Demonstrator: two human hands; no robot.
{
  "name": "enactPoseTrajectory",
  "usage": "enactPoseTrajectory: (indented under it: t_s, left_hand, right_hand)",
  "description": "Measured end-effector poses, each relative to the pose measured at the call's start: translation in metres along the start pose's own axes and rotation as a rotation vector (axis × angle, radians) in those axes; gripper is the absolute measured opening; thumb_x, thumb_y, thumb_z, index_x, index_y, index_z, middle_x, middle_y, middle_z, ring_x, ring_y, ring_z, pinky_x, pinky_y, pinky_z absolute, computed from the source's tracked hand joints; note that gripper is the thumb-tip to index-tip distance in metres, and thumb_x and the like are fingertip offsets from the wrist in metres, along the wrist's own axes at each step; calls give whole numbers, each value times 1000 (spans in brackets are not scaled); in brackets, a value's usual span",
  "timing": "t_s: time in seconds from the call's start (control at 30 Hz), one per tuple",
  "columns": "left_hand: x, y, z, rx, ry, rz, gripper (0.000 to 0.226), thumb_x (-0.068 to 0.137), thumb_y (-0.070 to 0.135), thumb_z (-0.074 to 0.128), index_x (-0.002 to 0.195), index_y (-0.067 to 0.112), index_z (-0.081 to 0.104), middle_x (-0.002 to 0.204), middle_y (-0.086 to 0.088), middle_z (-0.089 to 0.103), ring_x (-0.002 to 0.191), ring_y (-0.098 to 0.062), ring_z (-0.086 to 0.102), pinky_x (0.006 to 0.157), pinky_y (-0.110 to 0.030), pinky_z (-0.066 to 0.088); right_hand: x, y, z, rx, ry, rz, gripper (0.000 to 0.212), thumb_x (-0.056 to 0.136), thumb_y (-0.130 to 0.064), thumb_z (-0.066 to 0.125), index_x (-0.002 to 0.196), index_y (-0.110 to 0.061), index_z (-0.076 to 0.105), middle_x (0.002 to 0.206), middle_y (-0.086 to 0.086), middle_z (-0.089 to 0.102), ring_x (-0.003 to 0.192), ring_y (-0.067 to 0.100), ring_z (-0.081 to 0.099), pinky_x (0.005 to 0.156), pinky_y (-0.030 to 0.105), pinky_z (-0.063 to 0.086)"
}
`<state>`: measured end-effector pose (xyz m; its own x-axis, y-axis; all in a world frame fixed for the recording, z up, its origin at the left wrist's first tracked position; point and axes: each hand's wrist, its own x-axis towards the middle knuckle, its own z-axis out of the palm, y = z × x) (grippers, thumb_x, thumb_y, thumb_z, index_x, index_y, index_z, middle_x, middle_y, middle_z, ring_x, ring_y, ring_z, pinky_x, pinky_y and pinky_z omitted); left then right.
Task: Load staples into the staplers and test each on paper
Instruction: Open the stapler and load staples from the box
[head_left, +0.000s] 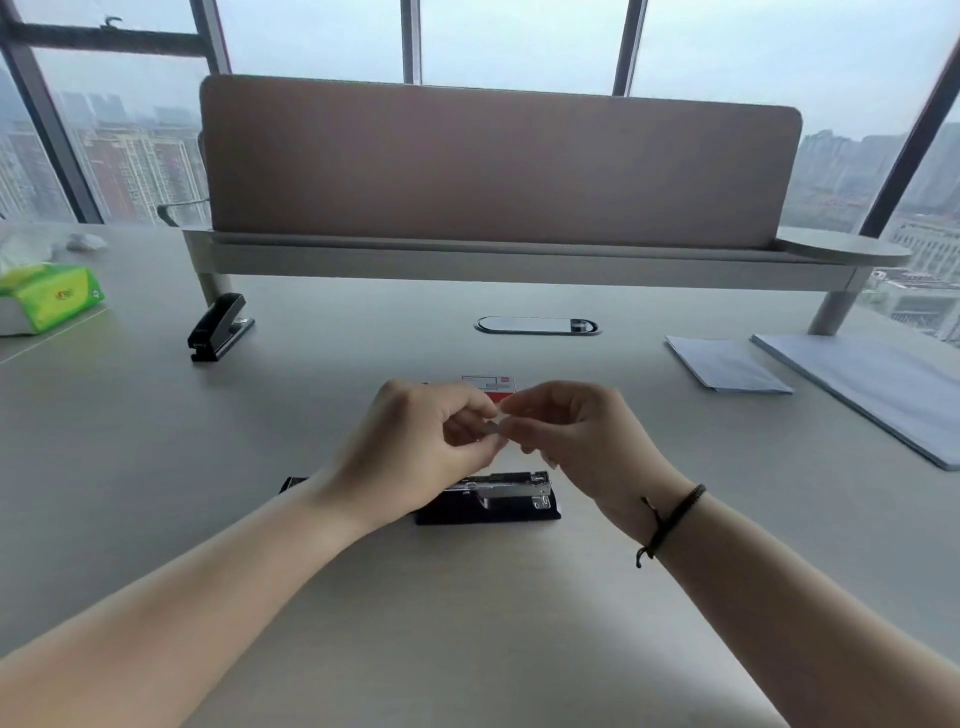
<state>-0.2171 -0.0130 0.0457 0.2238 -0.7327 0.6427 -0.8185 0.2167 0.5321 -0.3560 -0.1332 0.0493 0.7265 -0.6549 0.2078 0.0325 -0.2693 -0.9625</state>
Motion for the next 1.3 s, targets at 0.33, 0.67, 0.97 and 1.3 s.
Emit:
enactPoseTrajectory:
  t_s: [0.33,0.67,0.97,1.3]
  left_hand:
    - [-9,-2,-1,91,-1,92,23,74,25,84,91,11,79,72,-1,77,62,-8,70,62,-28,54]
    - [-10,-3,2,19,-75,-29,15,79,32,79,81,17,80,61,7,71,50,-2,58,52,-24,48]
    - [3,5,5,-410,-33,-401,8,75,9,81,82,7,79,69,-13,76,62,-23,73,66,-34,62]
    - [6,8,3,-517,-41,-534,15,78,14,80,89,4,79,78,-16,77,68,-23,74,69,-32,61]
  right_hand:
    - [-2,3,-2,31,-34,70,13,73,-8,80,85,-9,75,72,9,71,59,16,54,52,22,38]
    - [-6,0,-11,-387,-173,-167,16,77,-8,74,86,-22,75,80,-8,75,64,4,61,61,22,50]
    - [-11,-2,-8,-656,0,-578,15,76,-16,79,91,-17,75,76,-14,68,65,3,58,62,12,41]
    - [-9,-2,-10,-706,41,-660,12,79,-17,78,90,-16,73,77,-4,69,62,6,59,63,26,51]
